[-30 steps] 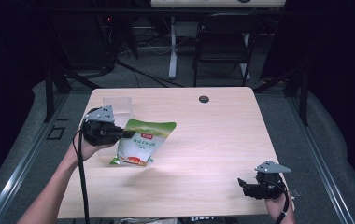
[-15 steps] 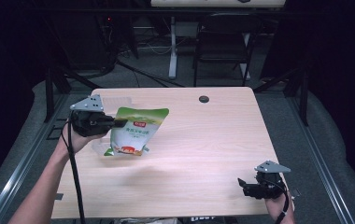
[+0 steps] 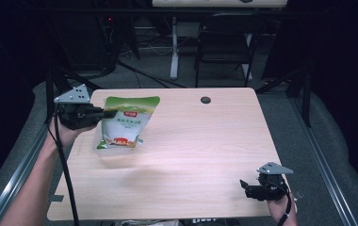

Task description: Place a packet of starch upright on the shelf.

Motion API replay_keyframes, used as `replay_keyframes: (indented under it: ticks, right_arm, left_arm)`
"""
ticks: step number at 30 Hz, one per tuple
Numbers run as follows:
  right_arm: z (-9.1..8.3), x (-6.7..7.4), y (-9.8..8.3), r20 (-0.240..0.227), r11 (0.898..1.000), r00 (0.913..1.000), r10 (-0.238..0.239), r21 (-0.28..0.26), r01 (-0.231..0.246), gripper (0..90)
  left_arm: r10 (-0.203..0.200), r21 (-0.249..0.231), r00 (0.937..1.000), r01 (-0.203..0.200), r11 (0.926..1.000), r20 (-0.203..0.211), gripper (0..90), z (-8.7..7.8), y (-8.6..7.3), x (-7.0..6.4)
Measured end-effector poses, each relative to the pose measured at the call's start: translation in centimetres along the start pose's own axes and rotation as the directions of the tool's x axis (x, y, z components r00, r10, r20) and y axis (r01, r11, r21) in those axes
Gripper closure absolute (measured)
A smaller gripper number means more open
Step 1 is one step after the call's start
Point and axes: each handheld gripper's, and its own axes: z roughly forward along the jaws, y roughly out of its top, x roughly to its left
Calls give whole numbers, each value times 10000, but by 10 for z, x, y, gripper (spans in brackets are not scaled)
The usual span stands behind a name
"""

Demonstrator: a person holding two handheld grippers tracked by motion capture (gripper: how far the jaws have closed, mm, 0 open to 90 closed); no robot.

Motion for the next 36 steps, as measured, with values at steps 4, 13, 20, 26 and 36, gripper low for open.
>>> replay_keyframes:
  ticks: [4, 13, 20, 26, 36]
  right_arm:
    - [0, 0, 0, 6, 10000, 10000, -18, -26, 18, 145]
    - [1, 0, 0, 27, 10000, 10000, -22, -16, 22, 145]
    - [0, -1, 0, -4, 10000, 10000, 9, 32, -9, 145]
    - [0, 0, 0, 12, 10000, 10000, 23, -26, -23, 145]
    - [0, 0, 0, 58, 10000, 10000, -1, -22, 1, 145]
  left_arm:
    - [29, -63, 9996, -31, 10000, -272, 900, -6, 0, 7]
    - [43, 139, 9982, -35, 9999, -605, 900, -8, -8, 24]
    - [-46, 74, 9974, 52, 10000, -725, 900, -9, -17, 34]
    - [-2, 156, 9971, 14, 9999, -760, 900, -11, -20, 37]
    - [231, 928, 9962, -153, 9956, -841, 900, -2, -28, 43]
